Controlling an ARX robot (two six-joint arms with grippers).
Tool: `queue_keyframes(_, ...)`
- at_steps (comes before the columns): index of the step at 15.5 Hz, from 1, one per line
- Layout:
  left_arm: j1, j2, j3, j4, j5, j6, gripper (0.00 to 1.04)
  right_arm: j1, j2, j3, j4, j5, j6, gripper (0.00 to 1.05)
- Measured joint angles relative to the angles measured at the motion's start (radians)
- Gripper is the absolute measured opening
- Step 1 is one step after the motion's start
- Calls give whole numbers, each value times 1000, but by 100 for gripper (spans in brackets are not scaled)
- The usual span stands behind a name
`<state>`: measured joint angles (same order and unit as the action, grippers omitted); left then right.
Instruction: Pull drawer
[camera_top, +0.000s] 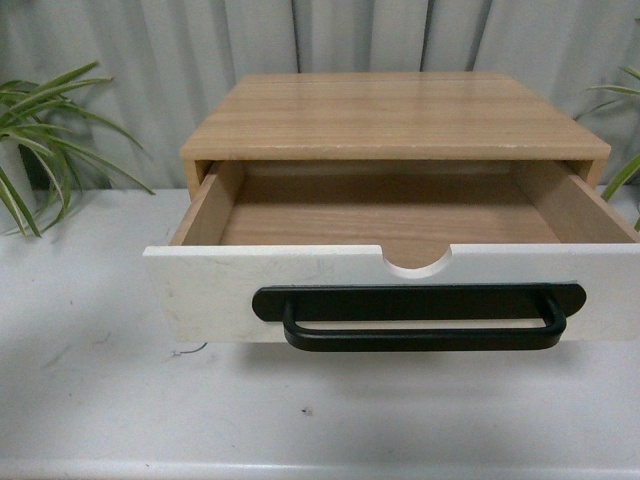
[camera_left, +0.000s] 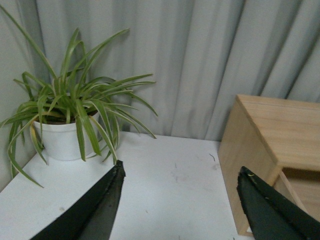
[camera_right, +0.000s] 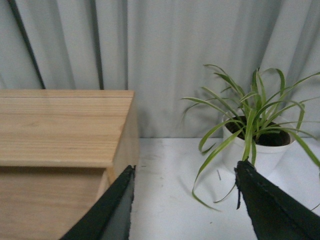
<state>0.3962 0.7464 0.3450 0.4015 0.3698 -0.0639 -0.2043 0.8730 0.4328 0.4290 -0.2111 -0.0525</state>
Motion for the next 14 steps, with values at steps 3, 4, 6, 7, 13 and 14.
queue_keyframes(3,-125,-120,-123,-4,-93,46,36,55,-122,-141,35,72,33,30)
queue_keyframes(4,-152,-153,-152,-12,-127,46,25,72,-147,-180,35,84,35,19)
queue_keyframes(6,-212,-223,-194,-27,-182,47,2,103,-216,-240,35,107,37,2)
queue_keyframes(7,-236,-254,-217,-39,-205,49,2,121,-248,-265,29,139,38,2)
queue_keyframes(13,-400,-410,-289,-125,-370,52,2,204,-422,-363,-51,212,38,2)
queue_keyframes(14,-393,-431,-294,-138,-371,53,2,204,-443,-372,-65,211,38,2)
